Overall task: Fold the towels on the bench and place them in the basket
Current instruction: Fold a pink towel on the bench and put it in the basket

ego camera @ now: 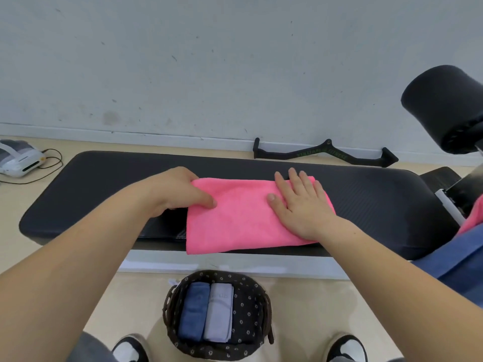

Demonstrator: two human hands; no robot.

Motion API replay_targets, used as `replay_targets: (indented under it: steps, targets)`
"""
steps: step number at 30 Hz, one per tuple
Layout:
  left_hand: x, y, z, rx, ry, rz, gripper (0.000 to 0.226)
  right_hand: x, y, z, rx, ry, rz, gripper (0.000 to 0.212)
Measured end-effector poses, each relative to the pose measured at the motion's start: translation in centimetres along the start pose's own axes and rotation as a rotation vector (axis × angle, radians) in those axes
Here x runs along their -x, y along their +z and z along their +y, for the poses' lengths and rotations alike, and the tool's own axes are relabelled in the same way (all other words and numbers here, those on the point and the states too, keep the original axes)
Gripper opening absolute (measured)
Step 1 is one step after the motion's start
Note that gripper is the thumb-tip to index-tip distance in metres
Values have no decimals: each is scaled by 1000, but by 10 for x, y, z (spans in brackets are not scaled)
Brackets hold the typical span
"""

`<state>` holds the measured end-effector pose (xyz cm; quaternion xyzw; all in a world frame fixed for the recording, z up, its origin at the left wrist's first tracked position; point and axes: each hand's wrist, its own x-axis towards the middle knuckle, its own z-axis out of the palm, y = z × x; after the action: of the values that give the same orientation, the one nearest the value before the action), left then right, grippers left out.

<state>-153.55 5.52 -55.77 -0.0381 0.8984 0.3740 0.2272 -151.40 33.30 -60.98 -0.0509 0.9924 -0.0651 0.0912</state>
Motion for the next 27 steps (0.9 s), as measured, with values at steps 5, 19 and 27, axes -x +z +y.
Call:
replay_targets:
  steps: [5,19,27]
  targets:
    - [-3,-8,-15,324,7,195,23,8,4,-5,-13,16,95,75]
    - [3,1,-29,408,34,391,19,25,10,-29,6,-227,77,74]
    - [-7,-6,-47,-152,73,431,27,3,-15,14,-535,240,331,47]
